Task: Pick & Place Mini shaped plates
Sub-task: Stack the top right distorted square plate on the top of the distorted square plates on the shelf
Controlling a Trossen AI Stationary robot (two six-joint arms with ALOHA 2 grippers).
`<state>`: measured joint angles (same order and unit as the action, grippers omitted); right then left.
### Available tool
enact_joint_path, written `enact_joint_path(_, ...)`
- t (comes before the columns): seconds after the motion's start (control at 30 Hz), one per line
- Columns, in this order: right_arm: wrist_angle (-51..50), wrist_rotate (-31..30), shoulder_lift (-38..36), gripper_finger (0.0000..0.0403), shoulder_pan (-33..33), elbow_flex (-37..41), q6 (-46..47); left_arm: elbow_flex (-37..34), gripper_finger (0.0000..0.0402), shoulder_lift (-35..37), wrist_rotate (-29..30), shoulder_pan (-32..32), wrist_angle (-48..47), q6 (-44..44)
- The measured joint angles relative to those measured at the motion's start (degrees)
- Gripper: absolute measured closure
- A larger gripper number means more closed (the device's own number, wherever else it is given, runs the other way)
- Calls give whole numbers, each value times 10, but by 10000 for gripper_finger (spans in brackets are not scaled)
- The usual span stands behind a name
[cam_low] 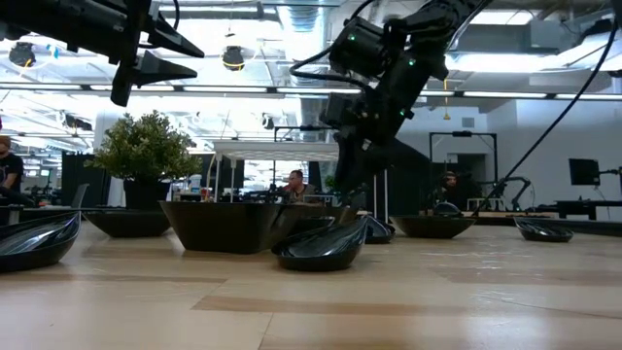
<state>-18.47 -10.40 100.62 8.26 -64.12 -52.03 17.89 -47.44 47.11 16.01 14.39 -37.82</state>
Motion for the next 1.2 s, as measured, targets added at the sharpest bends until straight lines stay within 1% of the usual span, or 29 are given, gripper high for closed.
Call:
enact_joint_path(0.07, 1, 6, 0, 330, 0, 0, -9, 0, 247, 0, 0, 0, 0, 0)
enact_joint_path(0.2, 1, 43, 0, 330, 5, 0, -11, 0, 247, 0, 0, 0, 0, 0)
enact_joint_path(0.33, 0, 50, 0, 330, 12, 0, -11, 0, 247, 0, 0, 0, 0, 0)
enact_joint_path(0.47, 4, 92, 0, 330, 28, 0, -12, 0, 247, 0, 0, 0, 0, 0)
enact_joint_path(0.53, 13, 100, 0, 330, 35, 0, -23, 0, 247, 0, 0, 0, 0, 0)
enact_joint_path(0.63, 12, 104, 0, 330, 42, 0, -40, 0, 247, 0, 0, 0, 0, 0)
enact_joint_path(0.83, 8, 104, 10, 329, 46, 1, -40, 0, 247, 0, 0, 0, 0, 0)
enact_joint_path(0.93, 20, 104, 20, 323, 41, 0, -40, 0, 247, 0, 0, 0, 0, 0)
enact_joint_path(0.97, 16, 102, 23, 319, 40, 2, -37, 0, 247, -1, 0, 0, 0, 0)
enact_joint_path(1.03, 44, 88, 29, 308, 35, 1, -36, 0, 247, -3, 0, 0, -1, 0)
enact_joint_path(1.1, 51, 78, 26, 294, 33, 1, -36, -1, 247, -5, 0, 0, 1, 0)
enact_joint_path(1.2, 52, 77, 26, 271, 34, 0, -42, -1, 247, -9, 0, 0, 0, 0)
